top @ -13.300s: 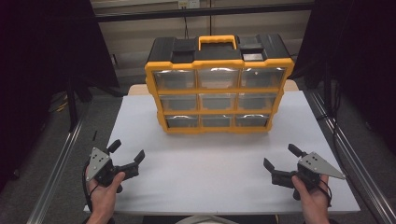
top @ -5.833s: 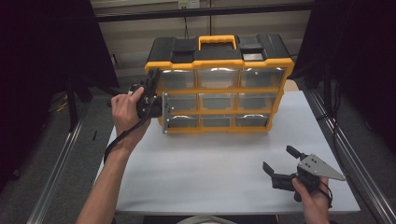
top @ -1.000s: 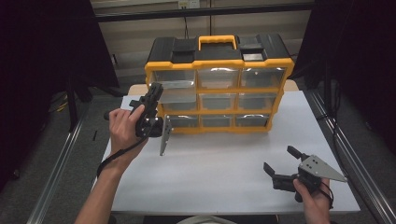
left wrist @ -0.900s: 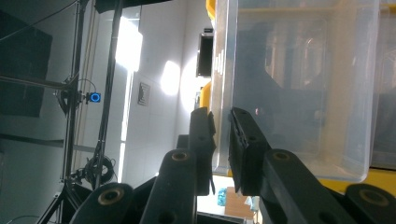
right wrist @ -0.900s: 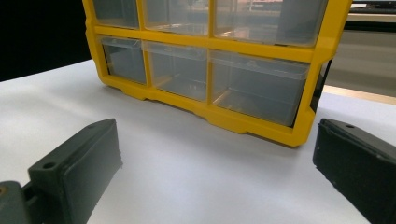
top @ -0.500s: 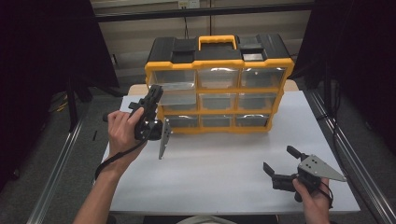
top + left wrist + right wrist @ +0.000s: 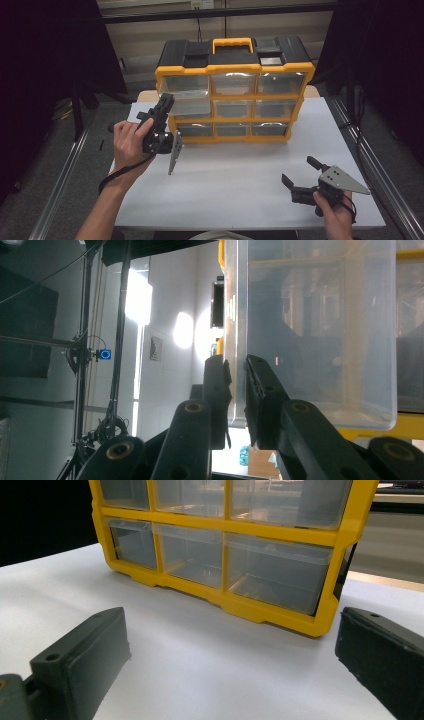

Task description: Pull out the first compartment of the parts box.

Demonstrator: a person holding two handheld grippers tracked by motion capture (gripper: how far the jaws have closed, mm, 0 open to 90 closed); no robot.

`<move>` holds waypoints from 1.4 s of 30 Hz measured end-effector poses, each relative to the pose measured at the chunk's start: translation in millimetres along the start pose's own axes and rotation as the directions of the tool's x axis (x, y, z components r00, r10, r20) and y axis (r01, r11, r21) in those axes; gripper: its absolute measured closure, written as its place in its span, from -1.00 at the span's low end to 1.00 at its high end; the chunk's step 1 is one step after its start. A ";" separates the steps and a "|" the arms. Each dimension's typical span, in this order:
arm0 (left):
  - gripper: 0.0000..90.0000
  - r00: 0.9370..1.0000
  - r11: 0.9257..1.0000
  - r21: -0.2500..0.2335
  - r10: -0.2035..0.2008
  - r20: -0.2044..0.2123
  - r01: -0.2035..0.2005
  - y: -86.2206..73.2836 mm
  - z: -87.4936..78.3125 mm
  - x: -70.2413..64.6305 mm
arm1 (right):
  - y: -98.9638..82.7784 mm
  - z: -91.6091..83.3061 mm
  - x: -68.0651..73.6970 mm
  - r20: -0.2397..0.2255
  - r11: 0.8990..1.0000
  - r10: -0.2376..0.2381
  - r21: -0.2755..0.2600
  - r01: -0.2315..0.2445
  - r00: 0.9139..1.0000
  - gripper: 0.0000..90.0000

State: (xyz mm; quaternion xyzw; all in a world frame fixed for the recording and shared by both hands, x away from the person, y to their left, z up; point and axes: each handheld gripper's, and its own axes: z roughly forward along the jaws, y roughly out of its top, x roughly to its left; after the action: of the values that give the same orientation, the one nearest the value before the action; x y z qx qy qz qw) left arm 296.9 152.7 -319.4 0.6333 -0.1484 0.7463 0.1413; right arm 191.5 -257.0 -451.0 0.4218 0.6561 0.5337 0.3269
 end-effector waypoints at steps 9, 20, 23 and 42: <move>0.79 1.000 1.000 -0.005 0.013 0.002 -0.013 1.5 -6.2 1.3 | 0.2 0.4 0.3 -0.001 1.000 -0.004 0.001 0.004 1.000 -0.99; 0.79 1.000 1.000 -0.014 -0.004 0.004 0.004 3.2 -11.8 4.1 | 0.2 -0.4 0.1 -0.005 1.000 -0.002 -0.001 0.002 1.000 -1.00; 0.79 1.000 1.000 -0.023 0.002 0.000 -0.002 1.7 -13.8 4.2 | 0.1 -0.8 0.2 0.000 1.000 0.000 -0.002 0.000 1.000 -1.00; 0.79 1.000 1.000 -0.025 0.017 -0.003 -0.017 -0.2 -17.6 0.6 | 0.0 -1.5 0.6 0.002 1.000 0.000 -0.002 0.000 1.000 -1.00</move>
State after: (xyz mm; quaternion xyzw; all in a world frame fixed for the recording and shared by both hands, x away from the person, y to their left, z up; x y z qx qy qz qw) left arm 281.0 160.0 -321.5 0.6291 -0.1627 0.7465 0.1432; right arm 189.9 -257.1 -450.7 0.4219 0.6554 0.5339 0.3278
